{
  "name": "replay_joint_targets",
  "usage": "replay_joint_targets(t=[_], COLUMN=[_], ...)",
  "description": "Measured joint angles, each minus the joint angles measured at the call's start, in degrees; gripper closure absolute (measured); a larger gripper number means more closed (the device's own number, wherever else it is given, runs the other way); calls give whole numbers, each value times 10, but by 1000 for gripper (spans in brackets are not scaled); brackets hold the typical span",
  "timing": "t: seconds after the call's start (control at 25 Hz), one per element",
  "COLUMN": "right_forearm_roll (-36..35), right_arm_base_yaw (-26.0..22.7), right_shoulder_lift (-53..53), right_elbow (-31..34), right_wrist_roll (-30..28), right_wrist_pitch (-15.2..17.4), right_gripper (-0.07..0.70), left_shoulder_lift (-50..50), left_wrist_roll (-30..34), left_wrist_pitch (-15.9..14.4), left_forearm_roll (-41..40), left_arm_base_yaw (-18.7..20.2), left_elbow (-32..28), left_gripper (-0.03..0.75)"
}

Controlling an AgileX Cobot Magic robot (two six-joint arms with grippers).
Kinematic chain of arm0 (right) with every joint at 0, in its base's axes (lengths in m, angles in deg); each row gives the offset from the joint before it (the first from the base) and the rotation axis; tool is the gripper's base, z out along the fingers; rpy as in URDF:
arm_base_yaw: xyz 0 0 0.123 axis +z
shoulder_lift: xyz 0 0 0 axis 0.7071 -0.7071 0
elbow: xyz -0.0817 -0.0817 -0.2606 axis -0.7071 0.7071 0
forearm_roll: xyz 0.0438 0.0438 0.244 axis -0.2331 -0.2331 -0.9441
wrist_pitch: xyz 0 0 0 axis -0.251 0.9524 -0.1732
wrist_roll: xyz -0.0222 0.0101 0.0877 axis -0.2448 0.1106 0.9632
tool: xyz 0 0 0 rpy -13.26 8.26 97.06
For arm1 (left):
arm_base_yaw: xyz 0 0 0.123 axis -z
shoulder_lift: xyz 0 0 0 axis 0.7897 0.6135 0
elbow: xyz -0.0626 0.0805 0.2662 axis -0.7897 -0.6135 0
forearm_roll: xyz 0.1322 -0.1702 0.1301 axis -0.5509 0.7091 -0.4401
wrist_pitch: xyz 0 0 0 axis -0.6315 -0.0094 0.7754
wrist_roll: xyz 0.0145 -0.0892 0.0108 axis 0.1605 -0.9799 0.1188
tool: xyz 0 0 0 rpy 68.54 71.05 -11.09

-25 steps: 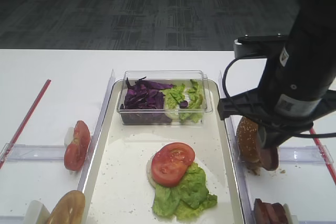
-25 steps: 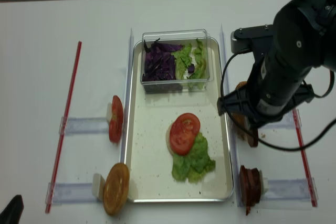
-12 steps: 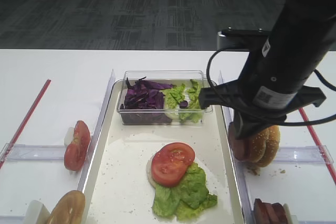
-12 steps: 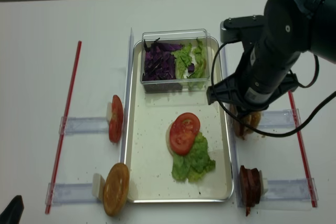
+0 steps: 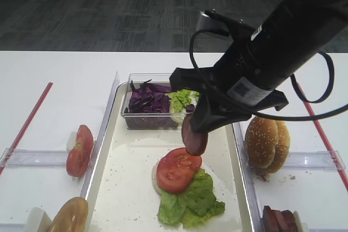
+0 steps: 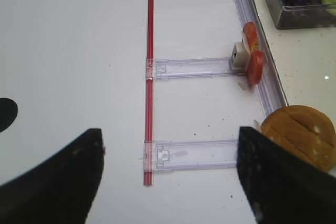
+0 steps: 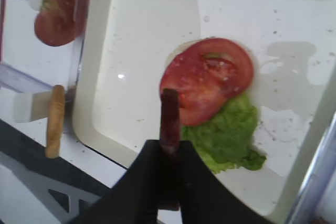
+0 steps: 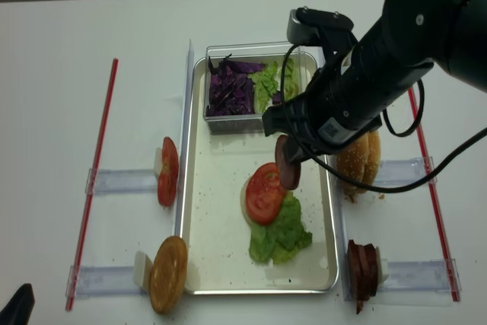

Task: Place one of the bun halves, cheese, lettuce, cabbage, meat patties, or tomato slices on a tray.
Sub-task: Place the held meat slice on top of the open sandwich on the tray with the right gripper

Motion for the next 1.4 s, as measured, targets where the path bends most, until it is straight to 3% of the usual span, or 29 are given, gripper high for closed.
replay_joint_targets(t=[0.44,1.0,1.4], right_forearm_roll=[-175,-193,-218], right_arm_base_yaw=[0,-2,-57], right_shoulder_lift=[-36,-112,-132], right_elbow=[0,0,0], right_wrist_roll=[-133,-168,-208], right_wrist_pitch=[-14,-29,-16], right_gripper=[516,516,516], left_shoulder_lift=[0,0,0], left_wrist_roll=[0,0,0], left_wrist_pitch=[0,0,0], left_forearm_roll=[0,0,0], left_arm_base_yaw=[0,0,0], left_elbow=[0,0,0], left_gripper=[225,225,225])
